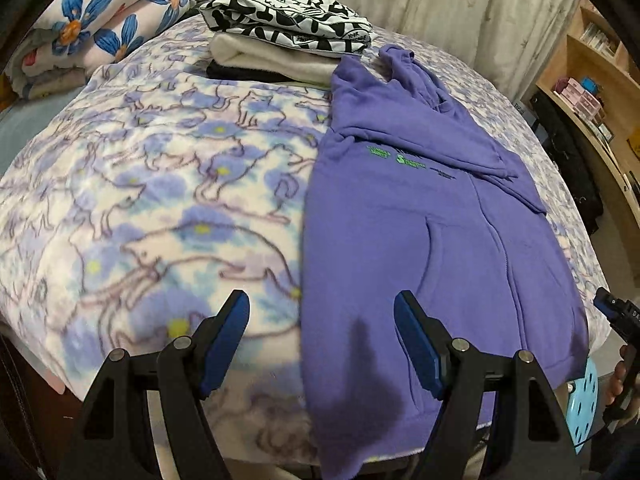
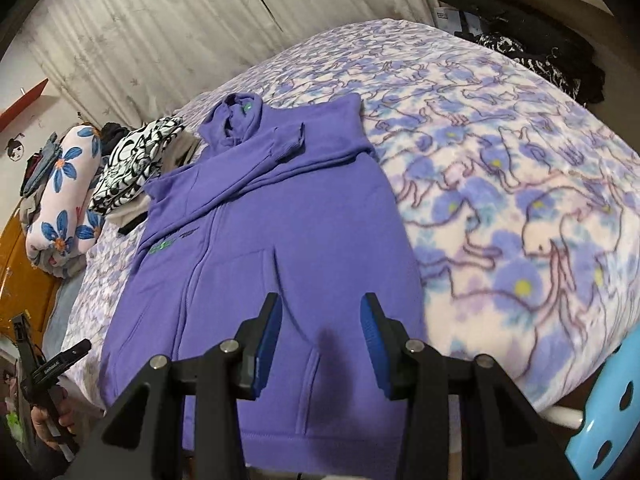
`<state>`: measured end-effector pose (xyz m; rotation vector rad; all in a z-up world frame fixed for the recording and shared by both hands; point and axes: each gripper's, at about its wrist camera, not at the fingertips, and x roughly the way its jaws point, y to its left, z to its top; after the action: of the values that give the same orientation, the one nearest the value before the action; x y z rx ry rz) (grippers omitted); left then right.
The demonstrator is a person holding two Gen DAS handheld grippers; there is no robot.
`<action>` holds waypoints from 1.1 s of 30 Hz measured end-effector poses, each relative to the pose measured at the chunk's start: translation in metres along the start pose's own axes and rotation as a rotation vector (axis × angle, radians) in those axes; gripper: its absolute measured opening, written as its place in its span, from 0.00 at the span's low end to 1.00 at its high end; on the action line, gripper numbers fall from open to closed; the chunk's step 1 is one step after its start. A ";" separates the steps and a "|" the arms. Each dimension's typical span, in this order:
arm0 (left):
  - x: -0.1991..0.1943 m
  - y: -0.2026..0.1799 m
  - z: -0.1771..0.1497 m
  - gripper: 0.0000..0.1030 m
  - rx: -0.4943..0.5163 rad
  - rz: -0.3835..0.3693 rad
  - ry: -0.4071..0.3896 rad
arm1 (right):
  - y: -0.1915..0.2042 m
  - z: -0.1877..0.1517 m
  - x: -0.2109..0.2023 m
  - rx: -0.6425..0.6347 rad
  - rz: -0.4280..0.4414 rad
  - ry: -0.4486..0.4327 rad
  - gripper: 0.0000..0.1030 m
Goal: Fold large clothes
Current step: 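Move both tools to the ribbed hem of the purple hoodie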
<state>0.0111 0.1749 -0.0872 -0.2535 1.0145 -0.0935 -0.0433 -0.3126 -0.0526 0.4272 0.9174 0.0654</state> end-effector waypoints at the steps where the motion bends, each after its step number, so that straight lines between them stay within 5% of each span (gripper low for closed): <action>1: 0.000 -0.001 -0.002 0.71 -0.001 -0.003 0.001 | 0.000 -0.003 -0.001 0.006 0.011 0.004 0.40; 22: 0.009 -0.008 -0.056 0.72 0.022 -0.081 0.011 | -0.022 -0.050 -0.013 0.022 -0.005 0.033 0.40; 33: 0.010 0.004 -0.065 0.72 0.006 -0.201 0.035 | -0.059 -0.057 -0.023 -0.015 -0.067 0.062 0.40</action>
<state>-0.0387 0.1661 -0.1290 -0.3489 1.0213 -0.2841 -0.1097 -0.3526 -0.0881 0.3822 0.9911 0.0244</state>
